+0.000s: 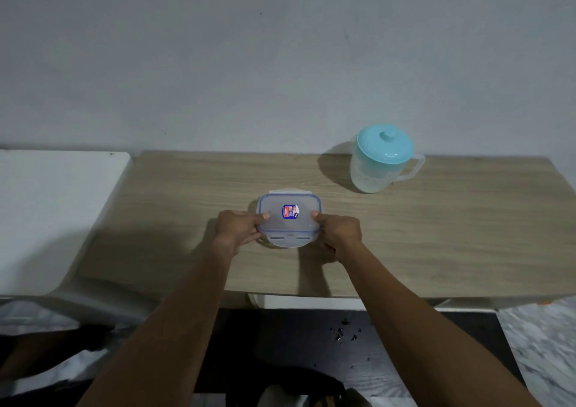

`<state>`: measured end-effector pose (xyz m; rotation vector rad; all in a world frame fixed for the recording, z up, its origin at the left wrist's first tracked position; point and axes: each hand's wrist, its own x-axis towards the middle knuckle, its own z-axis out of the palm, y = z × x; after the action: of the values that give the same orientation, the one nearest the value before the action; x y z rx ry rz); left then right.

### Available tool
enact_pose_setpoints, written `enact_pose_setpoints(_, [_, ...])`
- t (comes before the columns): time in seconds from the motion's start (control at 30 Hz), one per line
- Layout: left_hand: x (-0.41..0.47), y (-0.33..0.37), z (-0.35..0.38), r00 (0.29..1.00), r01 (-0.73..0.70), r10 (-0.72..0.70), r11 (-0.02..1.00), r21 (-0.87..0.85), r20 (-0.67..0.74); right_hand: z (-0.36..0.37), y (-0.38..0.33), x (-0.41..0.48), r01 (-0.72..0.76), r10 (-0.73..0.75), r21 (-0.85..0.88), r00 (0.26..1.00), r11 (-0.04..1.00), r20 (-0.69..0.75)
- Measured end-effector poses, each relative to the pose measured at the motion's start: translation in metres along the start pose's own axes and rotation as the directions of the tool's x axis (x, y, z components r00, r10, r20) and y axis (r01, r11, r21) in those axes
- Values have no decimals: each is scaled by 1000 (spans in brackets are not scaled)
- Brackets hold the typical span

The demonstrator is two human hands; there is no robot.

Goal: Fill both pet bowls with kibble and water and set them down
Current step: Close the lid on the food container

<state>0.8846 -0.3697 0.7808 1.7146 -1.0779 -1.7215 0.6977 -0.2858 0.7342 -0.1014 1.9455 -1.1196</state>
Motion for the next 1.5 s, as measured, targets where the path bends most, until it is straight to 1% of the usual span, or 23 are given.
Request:
enact_pose_setpoints(0.07, [-1,-1,-1,1000,15,-16,999,43,8,0,1,-5,63,-62,-74,998,995,18])
enact_pose_setpoints(0.1, [0,-1,-2,999,28,-30,997,75,18,-2,-1,-7,124,-121,-154,992,980,28])
enact_pose_setpoints(0.17, [1,2,-3,999,15,-21,977,210,25,-7,-6,-13,267,-258,-393,963,880,76])
enact_pose_setpoints(0.2, [2,6,-4,999,-39,37,932,360,12,-10,-11,-15,335,-325,-486,940,807,108])
enact_pose_setpoints(0.27, [5,19,-5,974,-203,221,730,653,56,-12,-31,-20,501,-441,-535,863,680,248])
enact_pose_setpoints(0.3, [5,26,-4,951,-285,277,628,724,134,-12,-43,-20,586,-448,-558,810,587,379])
enact_pose_setpoints(0.33, [5,33,-3,927,-365,284,543,756,244,-9,-55,-15,657,-407,-605,753,450,517])
enact_pose_setpoints(0.37, [4,37,0,899,-438,244,461,772,364,-7,-64,-10,698,-328,-651,715,297,617])
enact_pose_setpoints(0.4, [3,41,4,873,-487,177,361,795,454,-4,-70,-6,711,-248,-685,700,158,669])
enact_pose_setpoints(0.43, [2,42,6,860,-510,139,271,816,491,-2,-73,-4,705,-199,-706,702,60,684])
enact_pose_setpoints(0.47, [4,39,8,858,-513,144,203,834,493,0,-73,-3,696,-183,-718,707,10,683])
enact_pose_setpoints(0.5, [8,35,9,858,-507,180,156,848,480,2,-71,0,694,-195,-720,706,-2,681])
enact_pose_setpoints(0.57, [15,27,10,835,-521,273,111,847,478,5,-64,6,709,-254,-705,683,2,685])
enact_pose_setpoints(0.6, [19,25,10,823,-532,301,113,839,481,6,-61,9,721,-279,-693,667,9,691])
enact_pose_setpoints(0.63, [21,23,10,819,-540,321,150,828,476,5,-60,11,736,-298,-676,654,38,695])
enact_pose_setpoints(0.7, [24,15,8,836,-533,333,297,792,437,-1,-54,14,767,-322,-624,634,149,703])
enact_pose_setpoints(0.77, [19,-1,5,875,-471,354,460,753,331,-6,-41,13,762,-390,-572,647,304,655])
enact_pose_setpoints(0.83, [11,-18,5,905,-403,362,550,732,226,-10,-25,7,742,-484,-515,671,429,562])
enact_pose_setpoints(0.93, [-10,-34,6,905,-371,404,587,720,138,-18,-4,-5,737,-520,-467,675,487,524])
enact_pose_setpoints(1.1, [-55,-48,7,832,-529,503,593,608,234,-48,36,-44,759,-643,-315,651,570,404])
enact_pose_setpoints(1.3, [-106,-75,5,750,-636,595,534,557,287,-80,82,-112,746,-706,-182,666,641,241])
enact_pose_setpoints(1.43, [-141,-117,-9,705,-703,647,580,413,291,-89,136,-150,718,-702,-150,696,680,147])
enact_pose_setpoints(1.5, [-148,-151,-17,723,-691,627,656,302,292,-91,167,-162,704,-691,-113,710,701,136])
